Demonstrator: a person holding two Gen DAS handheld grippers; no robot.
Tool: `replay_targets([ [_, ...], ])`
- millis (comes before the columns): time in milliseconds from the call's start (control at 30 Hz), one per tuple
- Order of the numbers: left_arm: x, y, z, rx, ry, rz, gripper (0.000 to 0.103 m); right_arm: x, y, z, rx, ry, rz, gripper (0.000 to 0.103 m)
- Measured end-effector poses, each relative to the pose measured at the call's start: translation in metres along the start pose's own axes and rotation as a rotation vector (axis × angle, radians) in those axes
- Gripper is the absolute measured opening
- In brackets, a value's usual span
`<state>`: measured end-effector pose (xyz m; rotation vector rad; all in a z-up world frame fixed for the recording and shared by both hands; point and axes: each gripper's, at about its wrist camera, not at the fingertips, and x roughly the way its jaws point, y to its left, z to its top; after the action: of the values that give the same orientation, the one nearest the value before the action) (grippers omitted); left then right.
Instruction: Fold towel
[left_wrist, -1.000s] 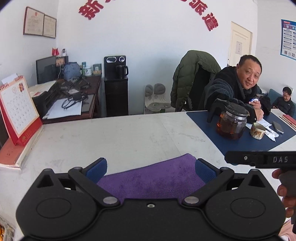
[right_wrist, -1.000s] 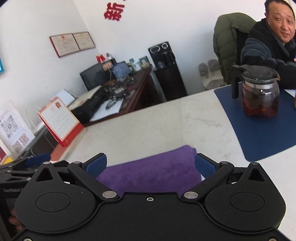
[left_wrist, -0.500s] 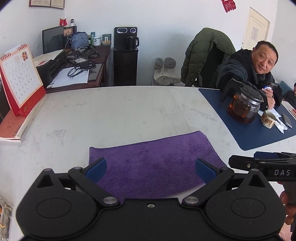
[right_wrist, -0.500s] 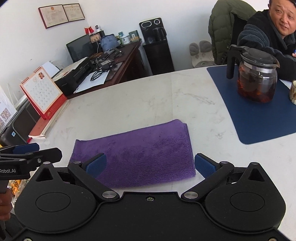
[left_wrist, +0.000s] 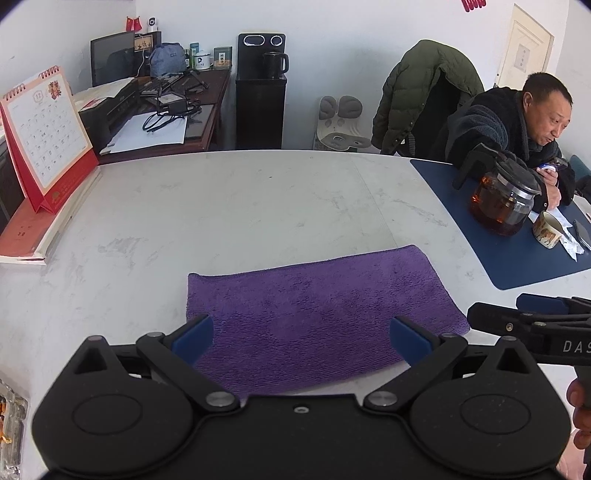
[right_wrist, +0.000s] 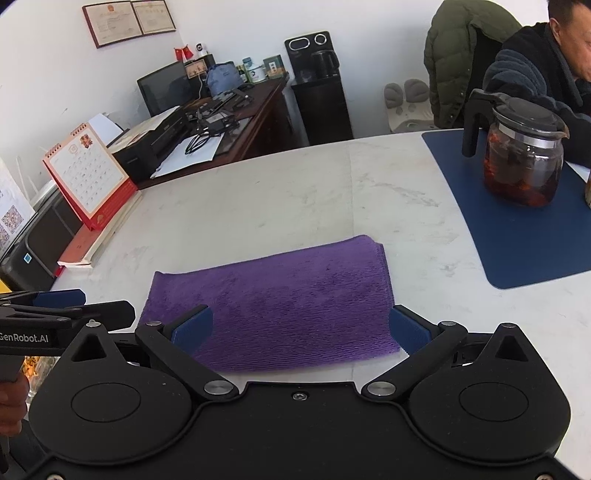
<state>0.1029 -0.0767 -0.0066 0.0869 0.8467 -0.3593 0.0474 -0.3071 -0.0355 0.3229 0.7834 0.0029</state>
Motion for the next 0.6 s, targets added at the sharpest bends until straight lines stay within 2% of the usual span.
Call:
replay_targets([
  [600, 0.016, 0.006, 0.0, -0.04, 0.082, 0.029, 0.102, 0.008, 0.01, 0.0, -0.036, 0.028, 0.012, 0.103],
])
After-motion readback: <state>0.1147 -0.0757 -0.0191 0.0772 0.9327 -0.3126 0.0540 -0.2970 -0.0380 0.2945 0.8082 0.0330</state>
